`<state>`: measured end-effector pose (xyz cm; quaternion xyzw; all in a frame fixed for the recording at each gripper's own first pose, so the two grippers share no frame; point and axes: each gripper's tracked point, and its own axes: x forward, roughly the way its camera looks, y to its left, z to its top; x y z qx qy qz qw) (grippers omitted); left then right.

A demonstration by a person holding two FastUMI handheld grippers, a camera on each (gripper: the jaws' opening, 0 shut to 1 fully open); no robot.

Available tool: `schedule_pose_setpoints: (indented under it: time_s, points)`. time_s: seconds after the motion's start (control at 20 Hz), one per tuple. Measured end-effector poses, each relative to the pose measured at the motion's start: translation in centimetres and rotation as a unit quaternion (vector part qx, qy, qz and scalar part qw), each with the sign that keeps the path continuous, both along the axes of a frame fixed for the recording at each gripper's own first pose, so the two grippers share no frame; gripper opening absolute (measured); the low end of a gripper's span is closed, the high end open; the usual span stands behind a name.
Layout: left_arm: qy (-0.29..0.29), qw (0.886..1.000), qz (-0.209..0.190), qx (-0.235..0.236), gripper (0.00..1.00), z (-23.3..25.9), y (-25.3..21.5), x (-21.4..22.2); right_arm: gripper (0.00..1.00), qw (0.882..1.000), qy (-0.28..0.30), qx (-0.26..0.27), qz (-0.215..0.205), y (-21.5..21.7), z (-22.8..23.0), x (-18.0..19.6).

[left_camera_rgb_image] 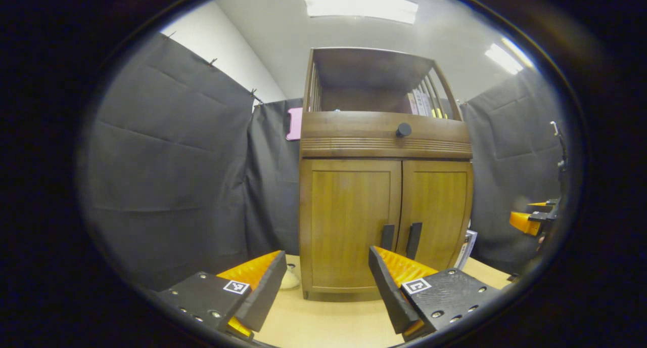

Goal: Open the right door of the double-door shoe cabinet with the right hand, and open the left door with the left hand.

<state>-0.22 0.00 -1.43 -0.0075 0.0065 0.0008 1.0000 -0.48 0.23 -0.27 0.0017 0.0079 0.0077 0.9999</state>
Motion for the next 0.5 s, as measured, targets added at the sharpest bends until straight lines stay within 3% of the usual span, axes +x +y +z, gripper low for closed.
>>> schedule_pose_setpoints:
  time_s: [0.5]
  points:
    - [0.017, 1.0, 0.005, 0.012, 0.89, -2.5, -0.2, -0.6, 0.96, 1.0, 0.009, 0.016, 0.017, 1.3, -0.4, 0.7]
